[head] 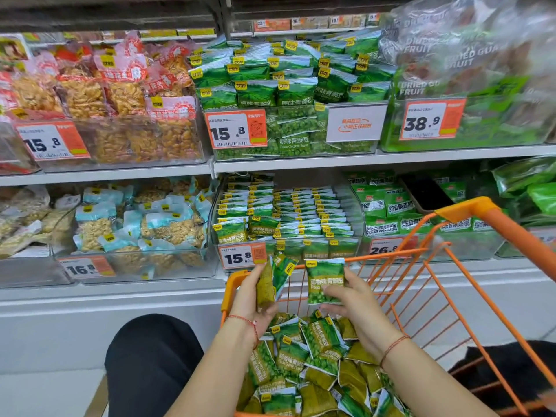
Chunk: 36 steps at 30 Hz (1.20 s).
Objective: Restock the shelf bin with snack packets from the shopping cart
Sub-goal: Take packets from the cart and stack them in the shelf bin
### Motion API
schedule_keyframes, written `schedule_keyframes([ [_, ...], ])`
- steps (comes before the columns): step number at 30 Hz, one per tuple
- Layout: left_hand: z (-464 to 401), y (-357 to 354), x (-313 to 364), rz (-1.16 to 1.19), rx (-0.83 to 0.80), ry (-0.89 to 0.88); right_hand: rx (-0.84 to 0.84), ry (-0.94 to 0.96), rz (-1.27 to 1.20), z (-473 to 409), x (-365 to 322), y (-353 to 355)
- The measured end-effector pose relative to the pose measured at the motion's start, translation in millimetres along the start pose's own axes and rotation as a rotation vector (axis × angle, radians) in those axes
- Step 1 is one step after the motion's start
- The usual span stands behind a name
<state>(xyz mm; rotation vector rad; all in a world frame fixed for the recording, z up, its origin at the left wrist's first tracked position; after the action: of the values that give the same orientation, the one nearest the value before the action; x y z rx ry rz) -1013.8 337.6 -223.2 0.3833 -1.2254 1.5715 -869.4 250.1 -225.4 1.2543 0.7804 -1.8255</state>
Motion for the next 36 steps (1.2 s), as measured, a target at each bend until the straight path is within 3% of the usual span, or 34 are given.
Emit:
schedule_keyframes([
  [12, 10, -9, -9, -0.361, -0.096, 0.022, 0.123, 0.069, 0.174, -1, 10, -4],
  [17, 2, -7, -15, -0.605, -0.131, -0.106, 0.028, 0.067, 0.056, 7, 1, -11],
  [21, 6, -5, -17, -0.717, -0.2, -0.097, -0.058, 0.079, 0.062, 9, 3, -14],
  [26, 9, -8, -18, -0.8, -0.27, -0.067, 0.041, 0.085, -0.074, 3, 0, -6],
  [36, -8, -1, -25, -0.925, -0.242, -0.361, 0.112, 0.121, 0.031, 3, -2, -2],
])
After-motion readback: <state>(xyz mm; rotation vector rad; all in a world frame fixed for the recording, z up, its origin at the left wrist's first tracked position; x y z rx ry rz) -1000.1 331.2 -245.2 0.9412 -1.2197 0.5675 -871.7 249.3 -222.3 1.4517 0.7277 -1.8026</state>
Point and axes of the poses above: each hand's wrist, its own z-axis away from the middle knuckle, its own y-axis out of the back of the hand, x = y × z, the point moved 1 cm from there along -z, towards the middle knuckle, and after that the axes turned 5 degrees about -y, right-handed, at the moved point
